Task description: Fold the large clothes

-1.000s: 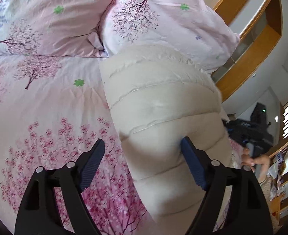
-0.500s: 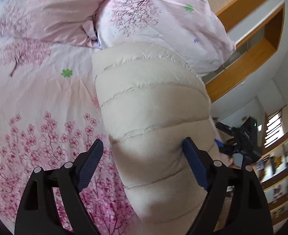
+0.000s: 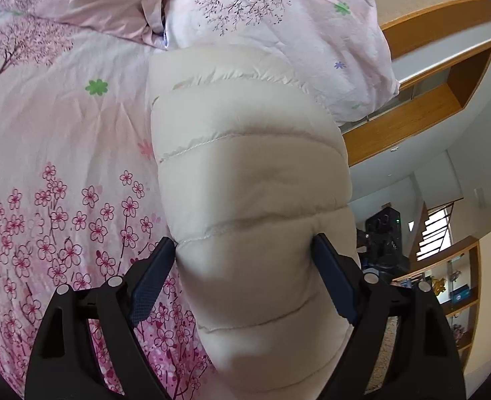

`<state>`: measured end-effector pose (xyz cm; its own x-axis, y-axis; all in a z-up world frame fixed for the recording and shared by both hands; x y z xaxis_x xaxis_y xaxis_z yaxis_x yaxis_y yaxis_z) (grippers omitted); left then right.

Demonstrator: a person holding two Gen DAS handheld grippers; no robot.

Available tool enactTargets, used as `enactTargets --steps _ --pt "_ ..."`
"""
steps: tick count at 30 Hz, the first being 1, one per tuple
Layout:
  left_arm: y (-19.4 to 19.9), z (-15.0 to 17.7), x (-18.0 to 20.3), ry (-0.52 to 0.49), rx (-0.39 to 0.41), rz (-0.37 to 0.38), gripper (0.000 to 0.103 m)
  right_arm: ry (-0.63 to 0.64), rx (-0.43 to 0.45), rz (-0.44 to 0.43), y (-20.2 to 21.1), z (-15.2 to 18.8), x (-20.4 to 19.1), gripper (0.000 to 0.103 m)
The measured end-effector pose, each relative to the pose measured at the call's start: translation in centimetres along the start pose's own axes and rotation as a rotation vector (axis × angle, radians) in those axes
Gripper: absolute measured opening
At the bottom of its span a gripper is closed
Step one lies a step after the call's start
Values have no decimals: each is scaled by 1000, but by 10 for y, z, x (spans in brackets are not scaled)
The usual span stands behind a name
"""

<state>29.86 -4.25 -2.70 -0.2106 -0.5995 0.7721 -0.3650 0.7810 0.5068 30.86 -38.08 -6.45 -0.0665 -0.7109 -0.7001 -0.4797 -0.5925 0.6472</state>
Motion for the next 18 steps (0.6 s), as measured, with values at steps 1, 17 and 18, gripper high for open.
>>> enactTargets --steps 1,17,18 --pt "-2 0 -1 2 0 8 85 12 -9 -12 -3 -1 -3 101" --pt "-31 -6 -5 64 -33 131 85 146 -167 -154 -52 6 -46 101" --pt "-32 -5 -4 65 -32 135 85 147 -170 -165 -55 8 -49 101"
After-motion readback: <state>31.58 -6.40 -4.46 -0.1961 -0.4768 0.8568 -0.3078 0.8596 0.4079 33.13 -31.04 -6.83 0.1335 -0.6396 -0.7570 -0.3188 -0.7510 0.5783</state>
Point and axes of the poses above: each gripper's, at about its wrist camera, not at the fingertips, and y roughly against the way its jaws point, x to its right, z to its underside, the point moved 5 cm from there along -y, roughly the way its jaws point, and after that the axes turned 4 degrees about x, right-handed, at the moved point
